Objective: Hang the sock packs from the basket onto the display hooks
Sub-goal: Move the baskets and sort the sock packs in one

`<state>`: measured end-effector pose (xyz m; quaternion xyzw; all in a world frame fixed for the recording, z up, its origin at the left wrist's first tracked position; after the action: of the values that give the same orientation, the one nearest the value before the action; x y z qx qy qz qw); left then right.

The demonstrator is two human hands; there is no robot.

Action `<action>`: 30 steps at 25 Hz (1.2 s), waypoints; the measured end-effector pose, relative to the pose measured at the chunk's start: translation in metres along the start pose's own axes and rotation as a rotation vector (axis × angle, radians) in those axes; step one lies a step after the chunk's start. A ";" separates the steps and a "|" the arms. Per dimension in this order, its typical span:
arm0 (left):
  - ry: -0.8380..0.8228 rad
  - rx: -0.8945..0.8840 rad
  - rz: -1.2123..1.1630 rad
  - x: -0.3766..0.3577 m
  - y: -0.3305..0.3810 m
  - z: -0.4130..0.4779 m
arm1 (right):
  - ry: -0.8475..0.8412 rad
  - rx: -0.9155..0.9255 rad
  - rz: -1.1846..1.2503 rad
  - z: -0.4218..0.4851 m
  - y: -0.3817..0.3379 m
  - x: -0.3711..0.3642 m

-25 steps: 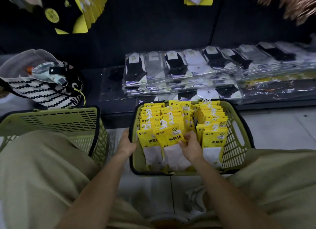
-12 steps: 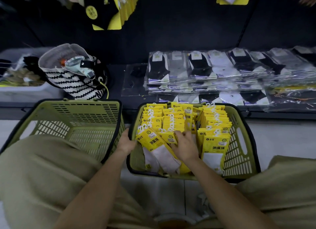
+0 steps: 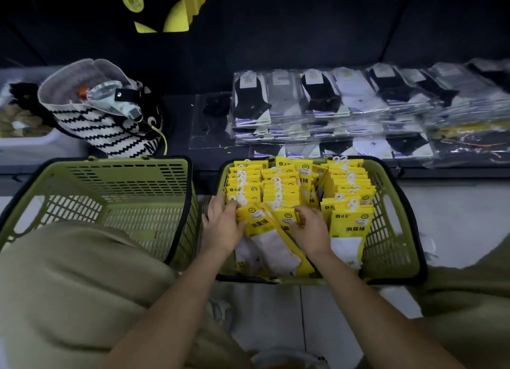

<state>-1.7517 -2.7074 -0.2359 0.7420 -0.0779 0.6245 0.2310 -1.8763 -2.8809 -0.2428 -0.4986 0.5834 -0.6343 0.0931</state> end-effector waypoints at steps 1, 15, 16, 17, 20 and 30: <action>0.058 -0.053 0.005 0.002 0.009 -0.003 | -0.049 -0.002 0.048 -0.001 -0.001 -0.003; -0.284 0.206 -0.630 -0.034 0.035 -0.015 | -0.173 -0.098 0.316 0.005 0.009 0.006; -0.231 0.220 -0.548 -0.030 0.030 -0.018 | -0.176 -0.112 0.301 0.005 0.011 0.009; -0.138 0.224 -0.456 -0.022 0.023 -0.020 | -0.177 -0.126 0.291 0.006 0.013 0.012; 0.233 0.197 -0.291 0.018 -0.005 -0.024 | -0.145 -0.142 0.313 0.003 0.020 0.021; -0.059 0.380 -0.199 0.015 -0.104 -0.035 | -0.135 -0.106 0.360 -0.001 0.012 0.014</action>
<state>-1.7379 -2.5981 -0.2433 0.7943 0.1079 0.5800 0.1451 -1.8898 -2.8933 -0.2455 -0.4316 0.6882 -0.5410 0.2177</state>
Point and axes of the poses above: each hand's wrist, its own z-axis towards the middle knuckle, its own x-axis out of the back of the hand, y = z × x, the point moved 5 cm from there along z, towards the middle knuckle, and after that the axes turned 10 degrees about z, right-handed, at the moved point
